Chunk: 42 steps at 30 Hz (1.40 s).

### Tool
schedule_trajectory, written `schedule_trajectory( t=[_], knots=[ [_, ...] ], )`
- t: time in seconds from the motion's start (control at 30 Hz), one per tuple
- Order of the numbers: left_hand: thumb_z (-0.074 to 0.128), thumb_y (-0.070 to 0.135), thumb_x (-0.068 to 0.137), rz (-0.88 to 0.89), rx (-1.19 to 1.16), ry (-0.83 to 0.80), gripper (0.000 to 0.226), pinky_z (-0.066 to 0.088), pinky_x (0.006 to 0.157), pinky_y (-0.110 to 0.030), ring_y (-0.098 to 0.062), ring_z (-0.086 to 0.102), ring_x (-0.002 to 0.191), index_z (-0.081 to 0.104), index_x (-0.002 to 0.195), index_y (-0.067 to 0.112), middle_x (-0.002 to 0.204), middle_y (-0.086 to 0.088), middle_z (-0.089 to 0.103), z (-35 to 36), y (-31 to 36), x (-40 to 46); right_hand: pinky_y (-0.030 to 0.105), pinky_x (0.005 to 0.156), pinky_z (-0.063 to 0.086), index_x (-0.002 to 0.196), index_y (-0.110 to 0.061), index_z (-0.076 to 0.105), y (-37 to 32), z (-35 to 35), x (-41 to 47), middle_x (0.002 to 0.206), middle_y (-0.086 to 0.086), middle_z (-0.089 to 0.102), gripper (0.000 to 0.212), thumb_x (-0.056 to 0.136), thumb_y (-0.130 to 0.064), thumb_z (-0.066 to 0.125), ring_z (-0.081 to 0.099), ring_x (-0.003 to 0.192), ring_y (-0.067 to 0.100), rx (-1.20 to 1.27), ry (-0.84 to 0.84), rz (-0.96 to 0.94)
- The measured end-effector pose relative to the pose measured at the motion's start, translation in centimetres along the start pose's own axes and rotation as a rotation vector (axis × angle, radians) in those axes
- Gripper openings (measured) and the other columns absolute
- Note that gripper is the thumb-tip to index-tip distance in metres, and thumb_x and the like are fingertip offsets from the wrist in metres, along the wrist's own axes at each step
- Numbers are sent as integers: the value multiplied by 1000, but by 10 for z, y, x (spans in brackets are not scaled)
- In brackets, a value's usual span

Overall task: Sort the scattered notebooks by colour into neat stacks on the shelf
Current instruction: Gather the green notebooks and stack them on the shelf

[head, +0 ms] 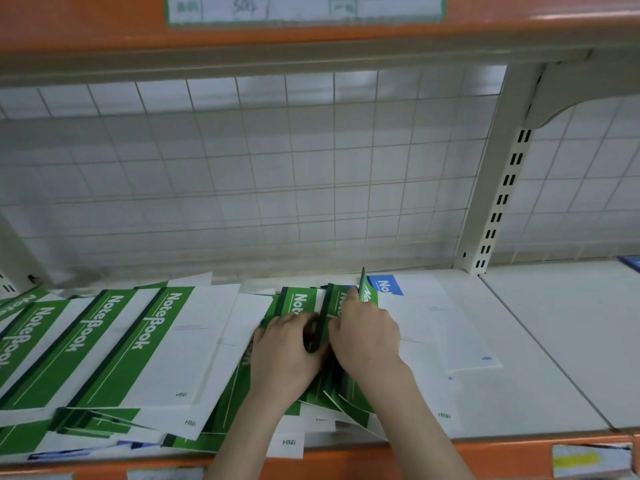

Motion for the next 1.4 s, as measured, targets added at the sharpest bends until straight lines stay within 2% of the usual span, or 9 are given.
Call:
schedule_trajectory(
  t=[0.23,0.43,0.6,0.77,0.93,1.17,1.27,1.33,1.4],
  knots=[
    [64,49,79,-53,-29,-45,45,40,100,-37,-11,58,106,60,120,33,111,14,66,-1,0,2,29,69,38,134,-2,33,-2,-2,4,115,13,60,44,93,-8,46,59,106,29,49,-75,-2],
    [64,26,79,-109,-141,-53,21,47,73,-34,-3,49,63,47,72,34,65,20,53,-5,0,2,30,62,37,143,-5,23,-21,-10,-7,96,16,63,54,92,-9,41,61,87,32,326,-62,-175],
    [62,10,86,-255,-673,20,17,50,63,-27,-10,67,74,57,89,26,83,3,70,-8,-13,-1,30,56,40,140,-13,29,-31,-24,-7,77,8,55,52,90,-11,43,58,71,29,474,49,-278],
    [52,3,91,-293,-774,38,27,48,63,-22,-4,67,76,57,97,29,89,4,70,-5,-19,0,33,65,45,145,-24,27,-38,-10,-7,97,10,64,54,92,-18,40,61,81,31,388,34,-280],
    [46,42,95,-306,-802,-23,25,51,86,-38,-15,65,95,63,104,26,98,3,70,-2,-19,4,35,69,45,146,-44,14,-30,0,-7,87,7,66,47,101,-38,23,62,80,29,423,20,-244],
    [67,12,85,-266,-867,-57,39,55,83,-42,-17,70,90,57,122,20,103,-2,72,0,-19,5,33,79,52,129,-22,50,6,-5,-2,109,6,67,32,97,-23,43,64,94,23,563,107,10],
    [64,4,86,-227,-1053,92,33,57,66,-29,-18,72,81,60,115,20,92,-2,75,-13,-20,3,32,93,45,139,-14,40,19,-13,-2,138,6,47,46,95,-25,50,53,118,25,555,194,38],
    [62,7,87,-162,-1097,173,30,56,59,-26,-18,72,78,59,109,28,88,-1,75,-24,-18,1,34,88,46,129,-12,43,25,-16,1,123,6,52,45,93,-36,53,53,109,25,627,178,79],
    [62,14,87,-91,-1101,243,29,57,62,-32,-20,72,81,57,111,30,94,-3,74,-38,-13,2,20,63,40,88,-18,47,22,-22,2,77,-6,48,23,90,-39,57,48,73,14,901,133,84]
  ],
)
Point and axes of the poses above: each hand's wrist, its own x-axis towards the middle knuckle, its own z-axis out of the palm, y = z × x, the point moved 4 cm from there along x, towards the middle knuckle
